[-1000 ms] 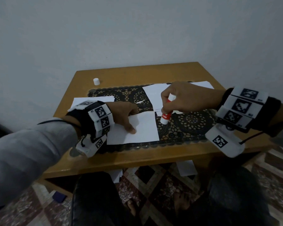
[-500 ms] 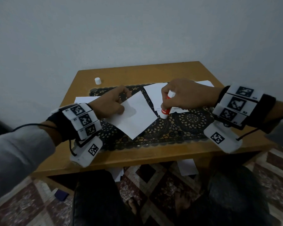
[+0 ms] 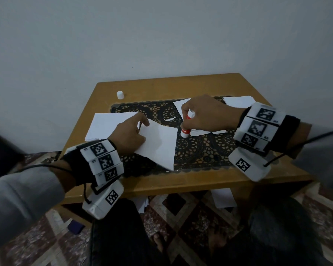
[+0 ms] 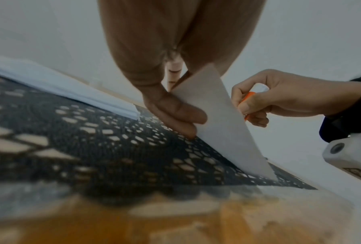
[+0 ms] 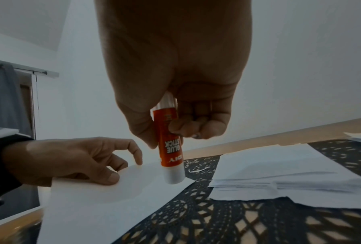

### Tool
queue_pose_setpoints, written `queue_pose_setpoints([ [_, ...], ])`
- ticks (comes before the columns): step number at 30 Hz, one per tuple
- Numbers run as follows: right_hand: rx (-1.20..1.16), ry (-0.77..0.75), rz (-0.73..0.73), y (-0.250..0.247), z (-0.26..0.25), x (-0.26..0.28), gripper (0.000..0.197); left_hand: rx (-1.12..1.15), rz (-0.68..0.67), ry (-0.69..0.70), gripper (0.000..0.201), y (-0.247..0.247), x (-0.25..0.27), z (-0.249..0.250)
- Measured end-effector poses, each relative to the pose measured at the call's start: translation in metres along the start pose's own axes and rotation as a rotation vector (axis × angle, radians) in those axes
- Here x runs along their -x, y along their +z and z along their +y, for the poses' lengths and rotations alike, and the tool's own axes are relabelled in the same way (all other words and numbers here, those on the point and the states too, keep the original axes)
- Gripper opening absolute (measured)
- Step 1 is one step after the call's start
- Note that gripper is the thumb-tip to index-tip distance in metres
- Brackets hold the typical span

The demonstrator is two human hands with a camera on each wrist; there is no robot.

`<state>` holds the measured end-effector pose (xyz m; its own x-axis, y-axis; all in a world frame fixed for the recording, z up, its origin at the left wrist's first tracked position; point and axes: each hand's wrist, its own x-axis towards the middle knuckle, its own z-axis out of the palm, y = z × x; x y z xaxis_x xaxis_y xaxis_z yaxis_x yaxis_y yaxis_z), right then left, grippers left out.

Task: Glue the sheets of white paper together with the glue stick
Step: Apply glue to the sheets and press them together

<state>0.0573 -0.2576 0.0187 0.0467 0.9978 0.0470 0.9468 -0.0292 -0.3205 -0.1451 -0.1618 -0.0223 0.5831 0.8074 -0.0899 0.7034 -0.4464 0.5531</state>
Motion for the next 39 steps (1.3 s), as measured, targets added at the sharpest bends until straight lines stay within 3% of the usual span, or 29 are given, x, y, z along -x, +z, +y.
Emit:
queue_pose_setpoints([
  [5,-0.006,0.003,0.058,0.004,0.004,-0.011,0.024,-0.084,-0.053,-0.025,0.022,0.012,0.003,0.002],
  [14,-0.122,0.05,0.1,0.015,0.005,-0.032,0.027,-0.267,-0.185,-0.062,0.043,0.02,-0.002,0.006],
  [19,-0.185,0.082,0.073,0.027,0.008,-0.037,0.028,-0.413,-0.099,0.071,0.043,0.015,-0.002,0.013],
  [24,-0.175,0.079,0.046,0.031,0.004,-0.043,0.033,-0.581,-0.238,0.283,0.064,0.021,-0.011,0.024],
  [30,-0.116,0.068,0.015,0.037,0.002,-0.048,0.021,-0.681,-0.263,0.312,0.066,0.023,-0.017,0.026],
  [39,-0.087,0.035,0.007,0.037,0.0,-0.035,0.024,-0.64,-0.257,0.308,0.063,0.024,-0.014,0.022],
])
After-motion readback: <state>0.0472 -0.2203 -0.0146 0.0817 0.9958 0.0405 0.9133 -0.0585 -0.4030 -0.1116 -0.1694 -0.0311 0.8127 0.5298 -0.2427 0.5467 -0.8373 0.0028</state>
